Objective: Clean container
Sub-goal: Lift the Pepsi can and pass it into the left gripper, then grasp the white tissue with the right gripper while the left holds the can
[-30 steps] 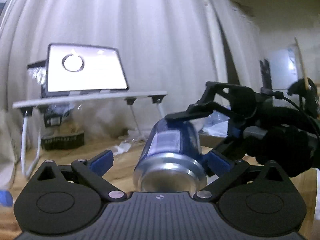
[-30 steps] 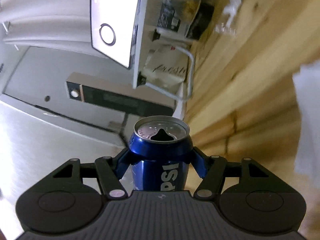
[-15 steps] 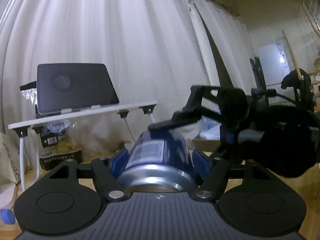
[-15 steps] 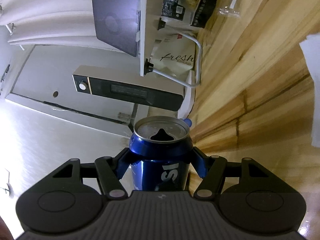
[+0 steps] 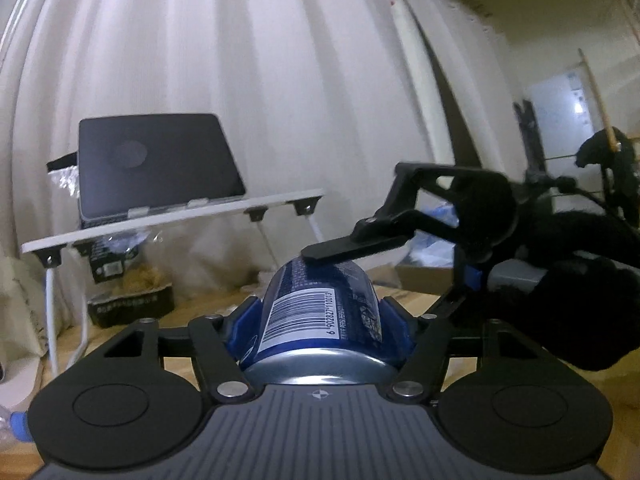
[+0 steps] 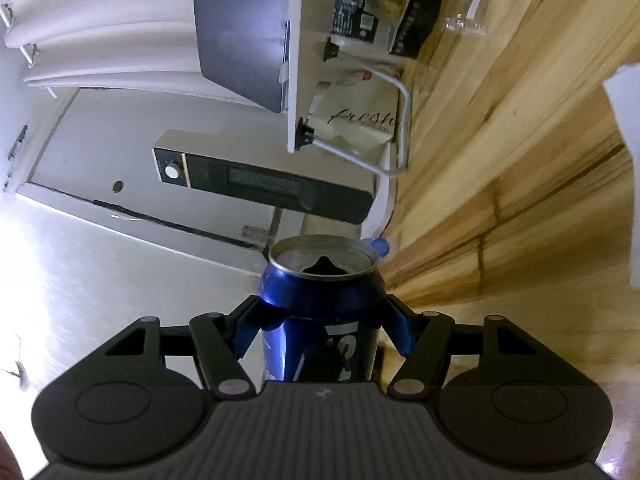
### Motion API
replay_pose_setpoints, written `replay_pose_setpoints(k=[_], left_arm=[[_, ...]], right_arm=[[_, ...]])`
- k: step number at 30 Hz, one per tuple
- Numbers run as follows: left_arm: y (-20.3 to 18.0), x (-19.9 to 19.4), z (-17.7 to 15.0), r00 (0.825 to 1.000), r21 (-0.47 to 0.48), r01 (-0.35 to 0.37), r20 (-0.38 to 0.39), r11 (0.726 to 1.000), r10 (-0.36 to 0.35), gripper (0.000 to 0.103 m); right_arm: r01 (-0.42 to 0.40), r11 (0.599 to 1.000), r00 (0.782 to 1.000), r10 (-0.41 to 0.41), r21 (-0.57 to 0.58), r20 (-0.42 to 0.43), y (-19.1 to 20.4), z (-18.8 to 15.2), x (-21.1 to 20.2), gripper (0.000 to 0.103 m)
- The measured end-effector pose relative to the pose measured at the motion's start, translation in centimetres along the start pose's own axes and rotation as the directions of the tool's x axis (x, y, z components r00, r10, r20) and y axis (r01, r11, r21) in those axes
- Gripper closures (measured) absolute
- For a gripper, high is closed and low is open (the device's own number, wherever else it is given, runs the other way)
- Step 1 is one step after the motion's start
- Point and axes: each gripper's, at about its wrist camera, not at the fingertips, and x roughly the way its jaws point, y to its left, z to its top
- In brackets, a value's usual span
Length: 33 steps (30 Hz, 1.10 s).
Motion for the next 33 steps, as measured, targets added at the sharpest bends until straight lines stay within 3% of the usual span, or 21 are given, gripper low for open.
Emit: replay_pose_setpoints(k=[1, 3, 4, 5, 6, 8, 11, 12, 14, 15, 17, 18, 19, 22, 24, 26, 29, 31, 32, 33], left_arm=[[0.2, 0.2, 0.0, 1.0, -0.022, -0.013, -0.018, 1.0, 0.012, 0.036], [0.9, 0.5, -0.3, 0.998, -0.066, -0.039, -0.052, 0.997, 0.035, 0.036], [1.2, 0.7, -0.4, 0.997, -0.088, -0.052, -0.069, 0.995, 0.046, 0.036], [1.5, 0.8, -0.6, 0.995, -0.109, -0.06, -0.081, 0.992, 0.052, 0.036], [1.8, 1.0, -0.8, 0.994, -0.129, -0.066, -0.09, 0.989, 0.055, 0.036], [2.3, 1.2, -1.2, 0.993, -0.166, -0.076, -0.107, 0.983, 0.058, 0.036], [2.7, 1.7, -1.7, 0.988, -0.197, -0.091, -0.14, 0.976, 0.064, 0.036], [2.7, 1.9, -1.8, 0.987, -0.2, -0.097, -0.149, 0.975, 0.068, 0.036], [2.9, 2.0, -1.9, 0.984, -0.206, -0.107, -0.163, 0.973, 0.073, 0.036], [3.0, 2.2, -2.0, 0.982, -0.208, -0.11, -0.174, 0.972, 0.074, 0.036], [2.9, 2.3, -2.1, 0.98, -0.203, -0.111, -0.186, 0.973, 0.073, 0.036], [2.8, 2.4, -2.1, 0.979, -0.197, -0.111, -0.189, 0.974, 0.073, 0.036], [2.6, 2.6, -2.1, 0.979, -0.19, -0.108, -0.191, 0.976, 0.071, 0.036], [2.4, 2.9, -2.0, 0.979, -0.179, -0.094, -0.193, 0.979, 0.059, 0.036], [2.6, 3.1, -2.0, 0.977, -0.186, -0.097, -0.204, 0.978, 0.058, 0.036], [2.7, 3.2, -2.0, 0.976, -0.193, -0.103, -0.209, 0.976, 0.061, 0.036], [2.6, 3.4, -1.9, 0.975, -0.187, -0.106, -0.214, 0.977, 0.064, 0.036], [2.5, 3.4, -1.9, 0.974, -0.182, -0.107, -0.218, 0.977, 0.066, 0.036], [2.5, 3.5, -1.9, 0.973, -0.179, -0.108, -0.22, 0.978, 0.067, 0.036], [2.5, 3.5, -1.9, 0.973, -0.176, -0.109, -0.221, 0.978, 0.068, 0.036]], right_arm=[[0.024, 0.999, 0.999, -0.023, -0.023, 0.024, 0.3, 0.2, -0.4, 0.024], [0.1, 0.992, 0.992, -0.093, -0.074, 0.09, 1.0, 0.8, -2.0, 0.021], [0.184, 0.974, 0.977, -0.167, -0.131, 0.136, 1.7, 1.2, -3.0, 0.021], [0.306, 0.931, 0.944, -0.269, -0.198, 0.193, 2.5, 1.4, -3.8, 0.021], [0.432, 0.861, 0.895, -0.372, -0.267, 0.247, 3.4, 1.7, -4.0, 0.022], [0.626, 0.674, 0.779, -0.516, -0.392, 0.356, 5.4, 2.2, -3.9, 0.034], [0.77, 0.322, 0.625, -0.556, -0.551, 0.548, 9.0, 2.2, -0.7, 0.061], [0.769, 0.273, 0.614, -0.567, -0.577, 0.549, 9.4, 2.3, 0.4, 0.07], [0.754, 0.253, 0.613, -0.604, -0.607, 0.51, 9.5, 2.8, 1.9, 0.07], [0.763, 0.227, 0.589, -0.629, -0.605, 0.507, 9.0, 2.7, 2.4, 0.07], [0.787, 0.108, 0.504, -0.681, -0.608, 0.532, 7.7, 1.6, 2.9, 0.07], [0.788, 0.073, 0.475, -0.702, -0.611, 0.53, 6.9, 1.0, 2.9, 0.07], [0.787, 0.048, 0.452, -0.723, -0.615, 0.523, 6.1, 0.5, 2.8, 0.07], [0.799, 0.052, 0.421, -0.76, -0.6, 0.495, 4.2, -0.4, 1.4, 0.068], [0.807, 0.023, 0.394, -0.765, -0.591, 0.509, 3.7, -1.0, 1.1, 0.062], [0.813, 0.007, 0.382, -0.761, -0.582, 0.524, 3.5, -1.4, 1.1, 0.052], [0.819, 0.031, 0.376, -0.783, -0.573, 0.496, 2.7, -1.3, 1.0, 0.051], [0.822, 0.054, 0.388, -0.783, -0.567, 0.487, 2.4, -1.1, 0.8, 0.057], [0.813, 0.077, 0.41, -0.78, -0.578, 0.473, 2.4, -1.2, 0.6, 0.066], [0.8, 0.097, 0.434, -0.774, -0.592, 0.46, 2.4, -1.2, 0.7, 0.091]])
